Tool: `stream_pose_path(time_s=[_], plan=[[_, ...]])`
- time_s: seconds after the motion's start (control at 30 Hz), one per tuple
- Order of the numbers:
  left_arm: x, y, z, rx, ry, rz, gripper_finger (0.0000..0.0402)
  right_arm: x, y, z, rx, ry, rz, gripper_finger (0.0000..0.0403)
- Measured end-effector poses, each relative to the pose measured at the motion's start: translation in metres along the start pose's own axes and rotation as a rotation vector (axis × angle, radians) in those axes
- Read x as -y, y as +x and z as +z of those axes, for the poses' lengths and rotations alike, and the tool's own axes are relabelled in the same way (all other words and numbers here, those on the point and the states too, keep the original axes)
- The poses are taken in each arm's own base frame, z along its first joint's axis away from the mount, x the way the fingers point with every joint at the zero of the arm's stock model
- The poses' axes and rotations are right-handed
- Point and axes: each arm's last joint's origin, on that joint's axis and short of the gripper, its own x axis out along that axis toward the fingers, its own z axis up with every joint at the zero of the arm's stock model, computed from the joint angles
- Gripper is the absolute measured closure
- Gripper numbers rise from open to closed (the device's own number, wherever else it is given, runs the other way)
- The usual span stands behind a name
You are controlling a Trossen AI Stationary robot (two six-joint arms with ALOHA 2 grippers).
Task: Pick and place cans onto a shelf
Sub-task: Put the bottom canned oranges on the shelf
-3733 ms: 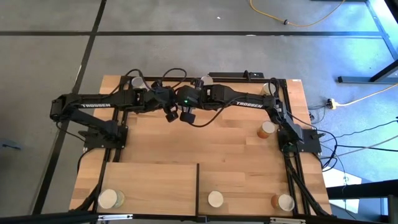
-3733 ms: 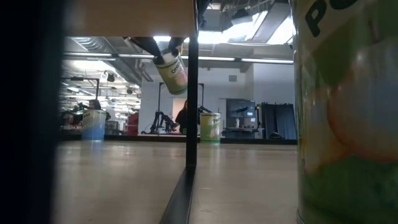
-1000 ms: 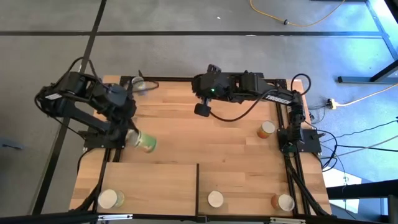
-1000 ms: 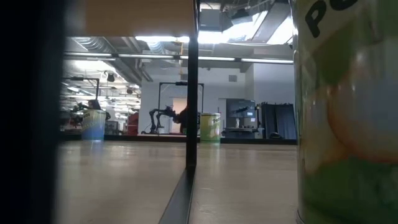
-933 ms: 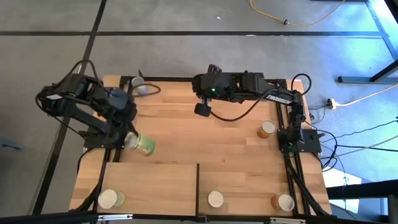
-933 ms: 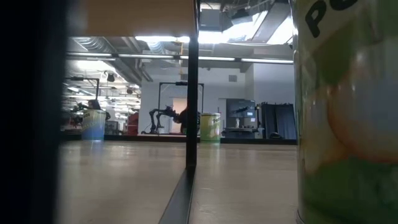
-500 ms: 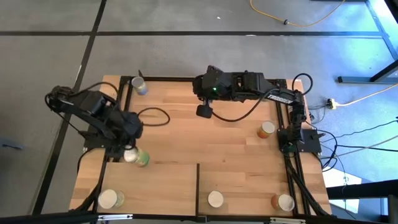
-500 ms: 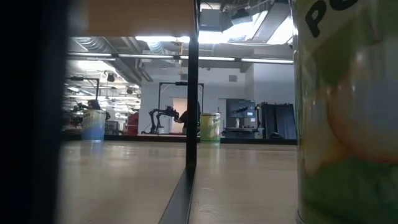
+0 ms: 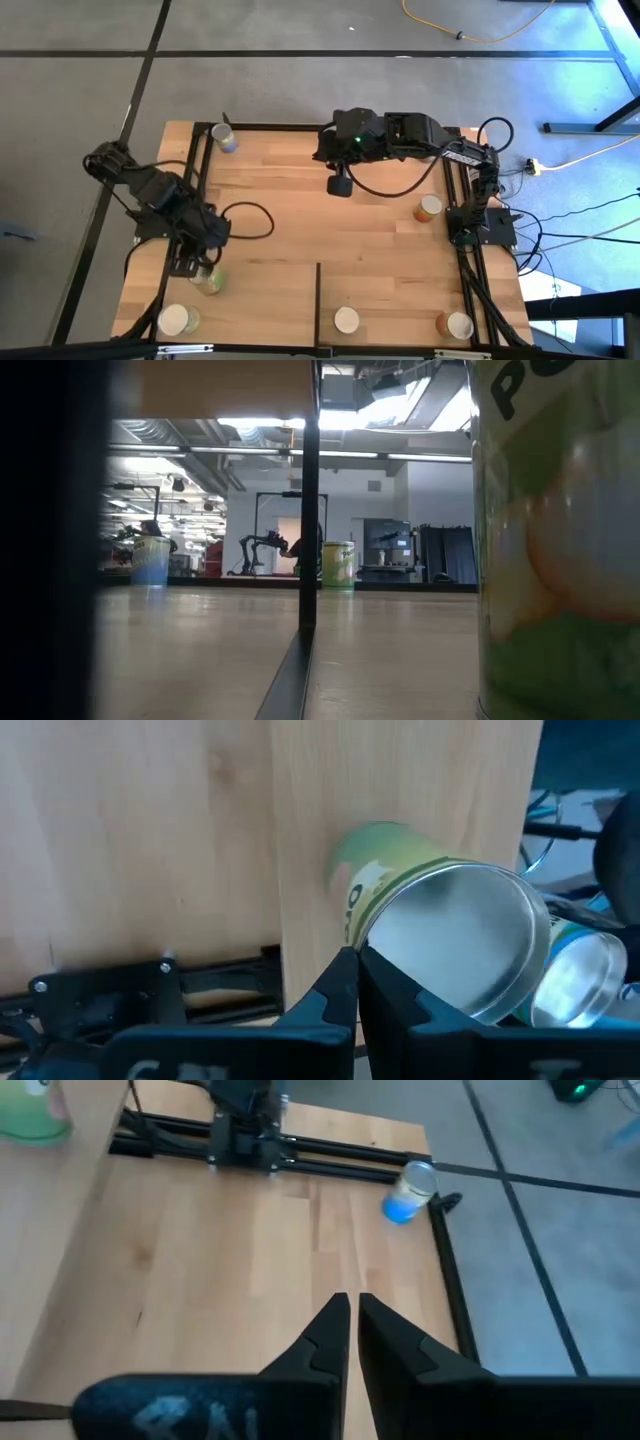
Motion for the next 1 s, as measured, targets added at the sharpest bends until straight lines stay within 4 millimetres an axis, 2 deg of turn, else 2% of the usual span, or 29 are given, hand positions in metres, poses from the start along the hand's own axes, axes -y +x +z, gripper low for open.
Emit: stream_pose_path(time_s=[0.37,0.6,1.0], plan=[[0.01,0.02,0.013,-0.071,-0.018,0.042,0.0401,-0.002,0.0,0.0,0.003,-0.036,0.016,0.0374],[0.01,0.02,0.013,-0.067,-0.022,0.046,0.04,-0.002,0.0,0.0,0.003,-0.036,0.015,0.0374],[0.012,0.02,0.015,-0.062,-0.042,0.017,0.0369,-0.002,0.0,0.001,0.005,-0.033,0.014,0.0374]])
